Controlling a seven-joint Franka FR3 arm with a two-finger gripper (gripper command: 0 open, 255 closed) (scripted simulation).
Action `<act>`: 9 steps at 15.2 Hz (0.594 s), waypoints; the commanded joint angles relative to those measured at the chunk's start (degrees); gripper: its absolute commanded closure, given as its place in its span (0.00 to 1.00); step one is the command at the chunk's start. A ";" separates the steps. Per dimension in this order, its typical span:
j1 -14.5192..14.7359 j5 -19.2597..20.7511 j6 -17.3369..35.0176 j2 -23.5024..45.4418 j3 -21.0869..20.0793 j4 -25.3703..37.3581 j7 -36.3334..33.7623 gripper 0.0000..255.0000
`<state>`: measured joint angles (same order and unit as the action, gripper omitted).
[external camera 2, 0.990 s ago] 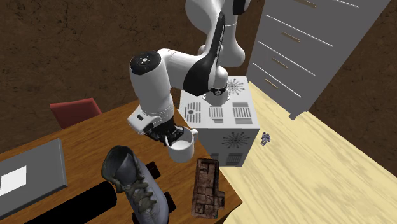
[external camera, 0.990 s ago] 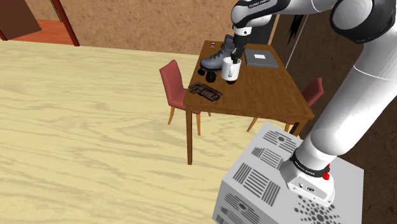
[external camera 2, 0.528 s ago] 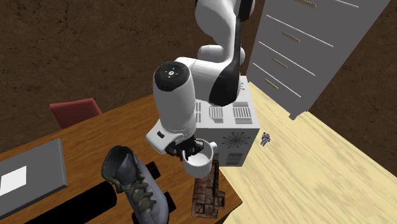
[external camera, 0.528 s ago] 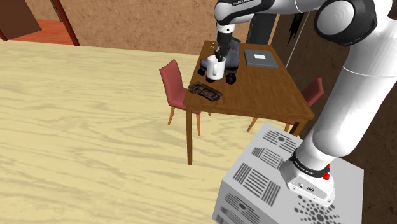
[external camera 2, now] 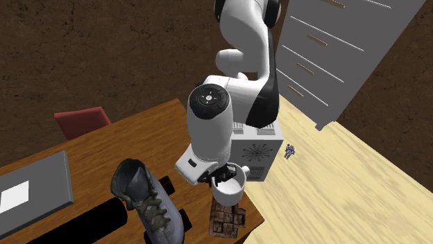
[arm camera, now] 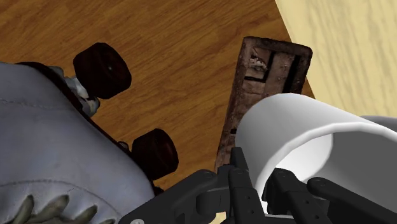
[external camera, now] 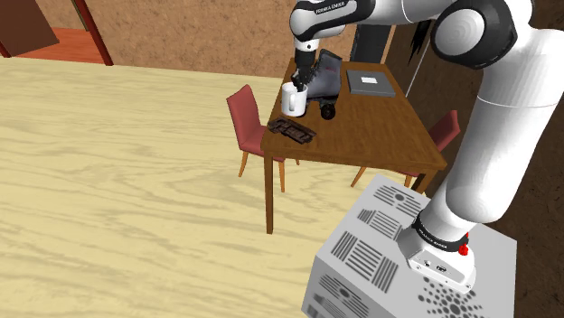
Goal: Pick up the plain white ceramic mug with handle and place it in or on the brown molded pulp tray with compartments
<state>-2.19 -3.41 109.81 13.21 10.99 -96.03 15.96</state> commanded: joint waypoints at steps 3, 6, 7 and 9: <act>-0.03 -0.21 2.85 0.76 -0.05 -2.06 0.18 1.00; -0.04 -0.37 4.97 1.31 -0.10 -3.64 0.30 1.00; -0.05 -0.43 5.67 1.52 -0.11 -4.14 0.35 1.00; -0.06 -0.56 7.07 1.97 -0.15 -5.09 0.45 1.00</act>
<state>-2.29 -3.90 116.15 14.89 10.89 -100.73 16.43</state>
